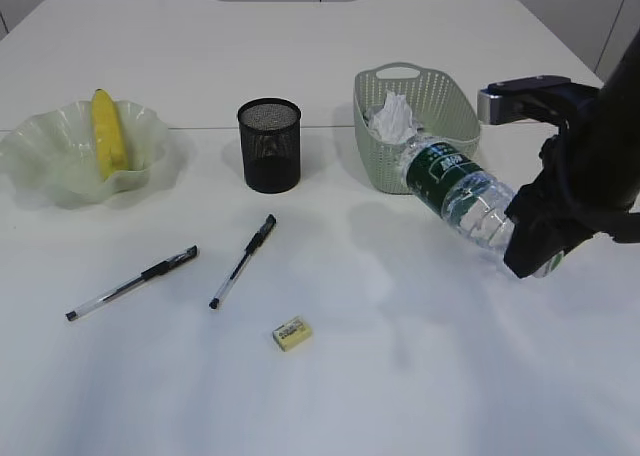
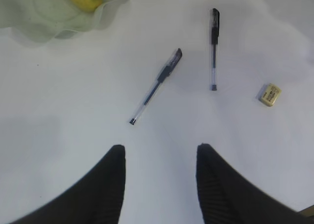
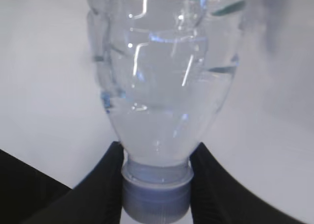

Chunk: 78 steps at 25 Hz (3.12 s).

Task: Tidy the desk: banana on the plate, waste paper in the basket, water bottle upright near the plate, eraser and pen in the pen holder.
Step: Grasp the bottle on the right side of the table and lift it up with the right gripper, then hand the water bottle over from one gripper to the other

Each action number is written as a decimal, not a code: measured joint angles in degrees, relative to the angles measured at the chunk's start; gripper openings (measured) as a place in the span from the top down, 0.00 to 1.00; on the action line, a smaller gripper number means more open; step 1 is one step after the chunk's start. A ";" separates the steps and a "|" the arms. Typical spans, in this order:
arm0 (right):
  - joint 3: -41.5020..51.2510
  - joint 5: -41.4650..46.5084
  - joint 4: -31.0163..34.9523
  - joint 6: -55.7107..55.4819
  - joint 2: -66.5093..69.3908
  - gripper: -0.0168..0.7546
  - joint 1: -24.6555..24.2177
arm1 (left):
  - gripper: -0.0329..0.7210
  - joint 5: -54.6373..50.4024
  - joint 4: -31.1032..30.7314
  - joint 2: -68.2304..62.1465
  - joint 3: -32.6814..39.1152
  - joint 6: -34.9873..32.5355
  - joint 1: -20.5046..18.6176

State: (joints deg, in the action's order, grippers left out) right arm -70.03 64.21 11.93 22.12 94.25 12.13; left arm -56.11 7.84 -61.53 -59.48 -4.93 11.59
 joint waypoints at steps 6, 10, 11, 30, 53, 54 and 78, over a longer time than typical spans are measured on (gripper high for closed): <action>0.00 1.12 0.48 0.00 -1.97 0.66 6.16 | 0.51 0.00 2.45 0.00 0.00 -0.09 0.00; -0.10 1.25 1.41 -0.21 -1.97 0.66 11.53 | 0.51 0.12 4.69 0.00 0.00 -0.09 0.00; -0.32 1.25 1.82 -0.21 -1.97 0.66 12.77 | 0.51 0.12 5.00 0.00 0.00 -0.09 0.00; -12.91 0.85 8.81 -3.54 -1.97 0.66 19.12 | 0.51 7.47 27.14 0.00 0.00 -0.09 0.00; -14.67 1.30 12.59 -3.75 -1.97 0.66 19.12 | 0.51 7.58 38.63 -2.96 0.00 -86.09 0.00; -14.67 1.30 12.59 -3.75 -1.97 0.66 19.12 | 0.51 7.58 39.43 -3.10 0.00 -89.57 0.00; -14.67 2.13 15.52 -3.04 -1.97 0.66 19.12 | 0.46 27.40 40.79 -10.38 0.13 -132.82 13.06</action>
State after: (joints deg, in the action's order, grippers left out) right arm -84.70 66.34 27.44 19.08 92.28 31.25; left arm -28.71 48.62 -71.91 -59.35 -137.75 24.65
